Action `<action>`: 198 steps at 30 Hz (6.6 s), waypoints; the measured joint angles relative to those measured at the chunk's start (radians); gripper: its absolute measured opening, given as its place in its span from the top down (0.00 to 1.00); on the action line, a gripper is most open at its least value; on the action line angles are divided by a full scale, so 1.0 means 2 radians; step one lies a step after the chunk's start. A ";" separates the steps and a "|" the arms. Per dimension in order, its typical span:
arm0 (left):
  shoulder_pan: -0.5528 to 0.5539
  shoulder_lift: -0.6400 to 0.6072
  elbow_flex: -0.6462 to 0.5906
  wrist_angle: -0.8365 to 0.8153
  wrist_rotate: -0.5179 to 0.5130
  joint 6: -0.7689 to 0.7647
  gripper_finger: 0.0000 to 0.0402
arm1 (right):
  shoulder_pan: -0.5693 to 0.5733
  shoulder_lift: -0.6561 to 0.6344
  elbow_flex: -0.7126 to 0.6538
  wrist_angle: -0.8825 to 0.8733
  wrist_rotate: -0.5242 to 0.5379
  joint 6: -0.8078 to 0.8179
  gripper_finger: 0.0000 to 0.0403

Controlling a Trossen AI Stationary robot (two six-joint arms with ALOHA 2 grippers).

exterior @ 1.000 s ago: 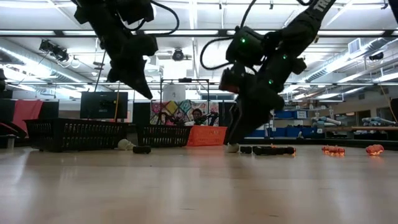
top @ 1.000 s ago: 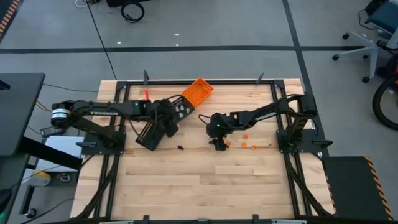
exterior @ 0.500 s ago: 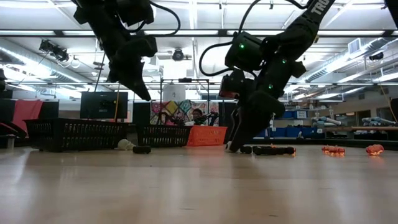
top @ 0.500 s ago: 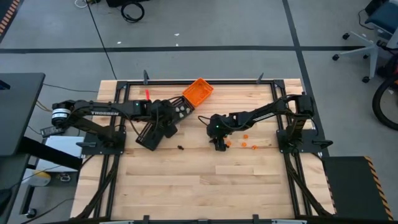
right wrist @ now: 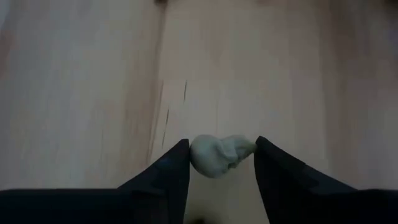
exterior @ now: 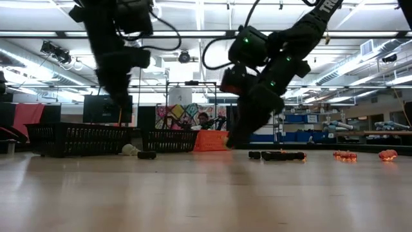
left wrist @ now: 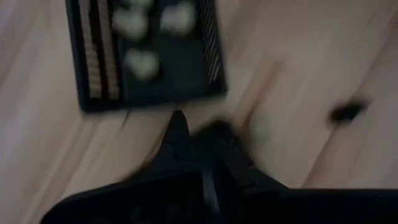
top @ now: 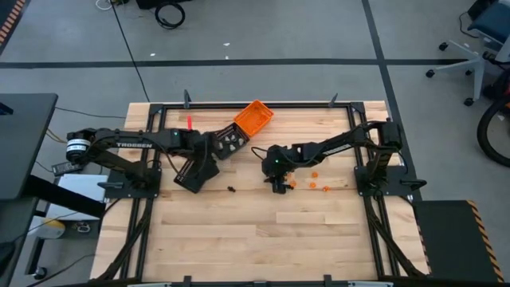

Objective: Sort Halloween decoration
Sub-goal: Put the white skull toy into the top black bin, then put the black voodoo toy into the bottom black bin

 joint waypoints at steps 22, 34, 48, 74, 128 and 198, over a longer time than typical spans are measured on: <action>0.000 0.000 0.000 -0.046 -0.001 0.006 1.00 | -0.089 0.035 0.091 0.226 0.007 0.006 0.60; -0.007 0.000 0.000 -0.072 -0.001 -0.025 1.00 | -0.107 0.164 0.247 0.126 0.002 0.011 0.55; -0.033 0.000 0.000 -0.039 -0.002 -0.028 1.00 | -0.111 0.151 0.268 0.072 -0.031 -0.003 0.36; -0.022 -0.024 0.016 -0.092 -0.026 -0.063 1.00 | -0.008 0.175 0.265 0.075 -0.064 -0.025 0.42; 0.099 -0.069 0.053 -0.094 -0.044 0.113 1.00 | 0.032 0.284 0.267 0.209 0.083 0.030 0.50; 0.099 -0.069 0.053 -0.070 -0.044 0.107 1.00 | -0.072 0.163 0.266 0.044 0.081 0.045 0.72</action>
